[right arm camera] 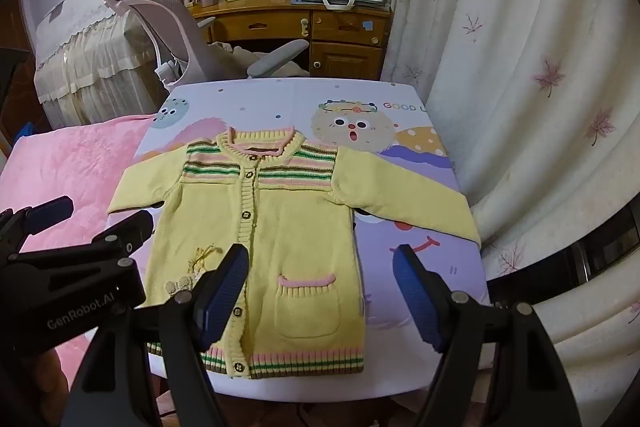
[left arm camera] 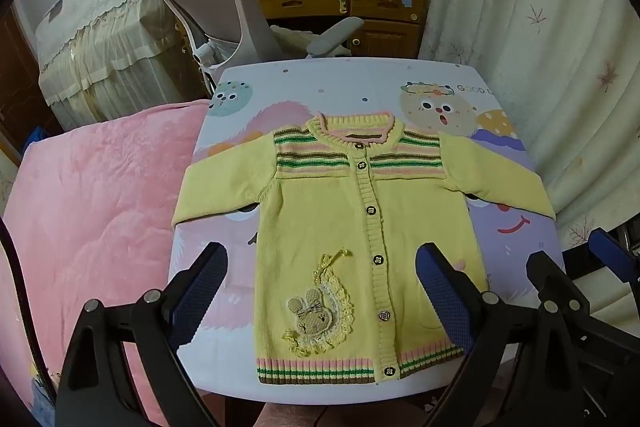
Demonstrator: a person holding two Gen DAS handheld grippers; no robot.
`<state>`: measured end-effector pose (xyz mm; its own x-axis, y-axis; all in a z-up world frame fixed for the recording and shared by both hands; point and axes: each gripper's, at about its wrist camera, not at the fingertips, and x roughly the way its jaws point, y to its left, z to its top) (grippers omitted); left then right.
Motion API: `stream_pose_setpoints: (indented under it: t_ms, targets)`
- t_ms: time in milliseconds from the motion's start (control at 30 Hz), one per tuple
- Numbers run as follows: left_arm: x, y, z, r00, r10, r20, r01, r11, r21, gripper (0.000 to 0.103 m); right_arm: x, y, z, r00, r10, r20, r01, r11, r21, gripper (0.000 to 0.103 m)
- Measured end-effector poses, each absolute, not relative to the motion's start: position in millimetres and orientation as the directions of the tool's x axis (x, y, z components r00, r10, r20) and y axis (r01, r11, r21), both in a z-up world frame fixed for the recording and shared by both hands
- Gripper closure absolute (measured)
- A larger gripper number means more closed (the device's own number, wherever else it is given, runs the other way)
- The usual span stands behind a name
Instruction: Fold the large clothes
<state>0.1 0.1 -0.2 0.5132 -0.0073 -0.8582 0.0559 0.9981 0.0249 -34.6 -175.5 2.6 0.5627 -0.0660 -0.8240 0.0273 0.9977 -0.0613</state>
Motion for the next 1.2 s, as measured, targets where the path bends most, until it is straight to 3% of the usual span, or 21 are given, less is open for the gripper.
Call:
stream_pose_setpoints:
  t_ms: [1200]
  targets:
    - [-16, -2, -8, 0.510, -0.001, -0.860, 0.059, 0.998, 0.034, 0.009, -52, -172, -4, 0.566, -0.084, -0.820, 0.012, 0.995, -0.094, 0.028]
